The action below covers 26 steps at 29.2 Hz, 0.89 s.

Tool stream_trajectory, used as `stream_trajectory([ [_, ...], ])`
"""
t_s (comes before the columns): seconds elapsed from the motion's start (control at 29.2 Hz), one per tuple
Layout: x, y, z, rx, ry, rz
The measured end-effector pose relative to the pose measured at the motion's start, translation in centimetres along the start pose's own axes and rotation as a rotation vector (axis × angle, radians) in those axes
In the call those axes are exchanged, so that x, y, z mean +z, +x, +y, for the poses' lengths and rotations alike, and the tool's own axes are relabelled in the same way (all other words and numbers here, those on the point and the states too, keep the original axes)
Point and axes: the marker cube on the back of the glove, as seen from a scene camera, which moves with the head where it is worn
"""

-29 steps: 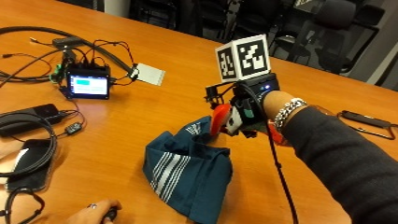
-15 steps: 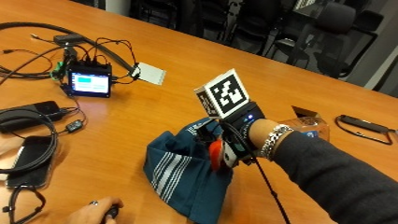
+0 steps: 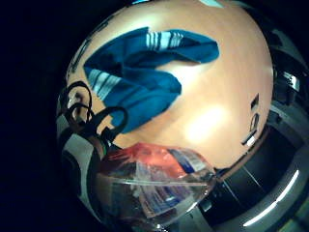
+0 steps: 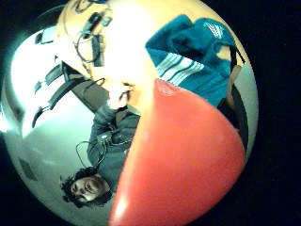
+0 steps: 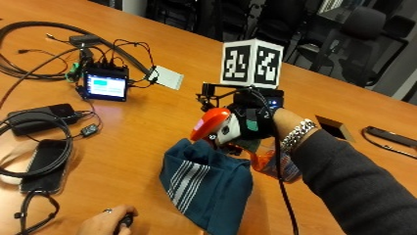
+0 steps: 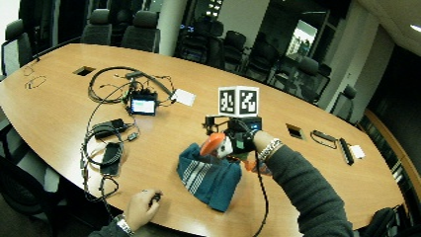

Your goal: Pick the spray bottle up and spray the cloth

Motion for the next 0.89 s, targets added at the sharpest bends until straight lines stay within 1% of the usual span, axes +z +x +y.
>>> stream_trajectory([
  [0.1,-1.7,-1.4,0.1,-0.076,0.086,-0.101],
  [0.27,-4.7,-3.1,-0.7,-0.247,0.259,-0.357],
  [0.38,-6.0,-3.7,-1.6,-0.316,0.405,-0.542],
  [0.48,-6.3,-4.2,-3.0,-0.350,0.602,-0.738],
  [0.62,-5.2,-4.6,-5.6,-0.344,0.899,-0.998],
  [0.69,-4.2,-4.8,-6.7,-0.318,0.984,-1.091],
  [0.75,-3.2,-4.8,-7.7,-0.288,1.017,-1.143],
  [0.89,-1.3,-4.0,-9.5,-0.211,1.016,-1.168],
])
